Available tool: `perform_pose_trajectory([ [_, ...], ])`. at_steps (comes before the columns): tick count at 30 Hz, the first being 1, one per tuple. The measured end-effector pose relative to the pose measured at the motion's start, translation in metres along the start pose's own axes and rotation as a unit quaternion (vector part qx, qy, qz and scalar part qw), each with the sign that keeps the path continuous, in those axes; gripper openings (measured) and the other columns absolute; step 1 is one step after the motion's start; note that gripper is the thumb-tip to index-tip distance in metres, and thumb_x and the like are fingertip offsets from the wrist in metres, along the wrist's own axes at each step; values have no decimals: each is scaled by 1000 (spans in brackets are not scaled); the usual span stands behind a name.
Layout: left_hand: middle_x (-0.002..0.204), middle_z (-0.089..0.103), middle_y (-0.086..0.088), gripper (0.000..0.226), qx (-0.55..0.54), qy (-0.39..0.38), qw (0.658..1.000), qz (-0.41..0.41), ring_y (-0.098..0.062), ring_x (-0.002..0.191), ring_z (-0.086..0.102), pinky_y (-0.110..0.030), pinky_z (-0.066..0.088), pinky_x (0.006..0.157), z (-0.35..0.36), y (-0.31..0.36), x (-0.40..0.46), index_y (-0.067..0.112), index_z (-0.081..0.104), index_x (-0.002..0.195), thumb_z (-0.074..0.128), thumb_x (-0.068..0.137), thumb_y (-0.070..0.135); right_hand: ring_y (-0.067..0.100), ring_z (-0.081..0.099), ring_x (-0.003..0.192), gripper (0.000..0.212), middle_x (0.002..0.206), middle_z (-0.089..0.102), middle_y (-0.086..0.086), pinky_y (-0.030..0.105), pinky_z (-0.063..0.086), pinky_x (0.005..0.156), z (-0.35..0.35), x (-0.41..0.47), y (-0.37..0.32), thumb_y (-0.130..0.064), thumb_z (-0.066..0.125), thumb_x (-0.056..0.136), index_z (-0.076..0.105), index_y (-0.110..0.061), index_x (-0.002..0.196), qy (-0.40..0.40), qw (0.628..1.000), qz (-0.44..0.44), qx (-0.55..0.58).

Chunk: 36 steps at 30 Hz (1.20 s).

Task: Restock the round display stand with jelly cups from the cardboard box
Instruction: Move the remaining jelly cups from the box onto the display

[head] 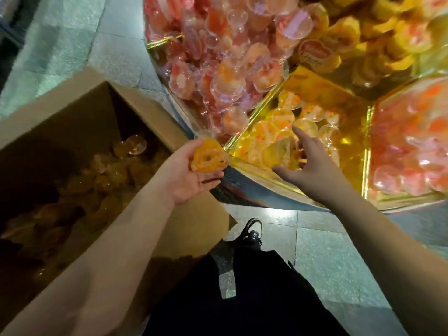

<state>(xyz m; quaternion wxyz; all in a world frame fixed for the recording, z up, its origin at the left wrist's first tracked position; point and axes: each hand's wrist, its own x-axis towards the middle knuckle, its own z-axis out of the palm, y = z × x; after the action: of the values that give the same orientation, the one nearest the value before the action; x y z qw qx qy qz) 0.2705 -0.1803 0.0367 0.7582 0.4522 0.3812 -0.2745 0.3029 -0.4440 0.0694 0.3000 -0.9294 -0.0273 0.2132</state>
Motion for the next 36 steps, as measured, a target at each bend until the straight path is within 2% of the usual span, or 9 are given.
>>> perform_pose_trajectory([
  [2,115,72,-11,50,16,-30,999,-12,-32,107,65,-46,48,98,37,-2,12,15,64,125,52,93,53,26,49,125,94,145,38,8,37,42,97,-30,-7,32,-47,77,79,23,-32,155,30,997,55,-40],
  [4,113,73,-8,51,37,-57,997,-23,-30,99,67,-42,52,89,70,-7,24,18,62,129,54,93,53,32,49,126,92,145,36,14,40,43,98,-56,-11,61,-47,77,79,26,-30,155,39,990,107,-88],
  [9,97,76,-7,33,78,-87,992,-43,-28,80,68,-37,52,83,142,-21,49,20,64,111,54,96,48,39,55,116,91,135,40,14,46,49,93,-84,-11,107,-48,77,77,31,-26,151,-27,968,149,-201],
  [15,95,76,-8,40,124,-91,986,-61,-29,82,69,-37,53,85,183,-39,85,20,63,117,56,94,51,32,46,129,83,140,45,9,44,45,99,-74,5,132,-53,68,82,30,-24,151,-128,920,76,-362],
  [19,100,75,-11,47,126,-84,986,-62,-33,92,68,-41,50,96,195,-47,102,17,61,125,57,93,52,30,39,136,72,144,46,8,46,36,108,-62,19,144,-45,60,91,27,-24,152,-176,884,39,-432],
  [22,100,75,-11,50,124,-81,987,-67,-33,91,68,-41,51,94,199,-51,111,17,60,127,57,93,53,29,39,135,75,146,45,7,45,35,107,-66,28,148,-41,63,90,25,-24,153,-187,856,13,-483],
  [25,100,75,-12,50,117,-78,988,-68,-32,87,70,-40,51,94,200,-54,118,17,60,127,57,93,53,28,37,137,90,150,42,6,43,35,107,-67,33,150,-46,71,85,19,-24,155,-227,831,4,-509],
  [31,100,75,-14,43,115,-74,988,-66,-32,89,69,-39,53,92,199,-57,126,19,63,118,57,93,54,29,39,137,91,150,41,8,42,34,108,-56,38,158,-45,75,82,24,-22,153,-250,815,-18,-522],
  [36,95,75,-14,41,120,-66,988,-73,-31,83,70,-39,54,90,201,-59,130,18,63,113,55,94,54,35,53,124,65,137,54,10,46,48,98,-51,52,169,-19,71,90,39,-20,146,-264,844,-15,-467],
])
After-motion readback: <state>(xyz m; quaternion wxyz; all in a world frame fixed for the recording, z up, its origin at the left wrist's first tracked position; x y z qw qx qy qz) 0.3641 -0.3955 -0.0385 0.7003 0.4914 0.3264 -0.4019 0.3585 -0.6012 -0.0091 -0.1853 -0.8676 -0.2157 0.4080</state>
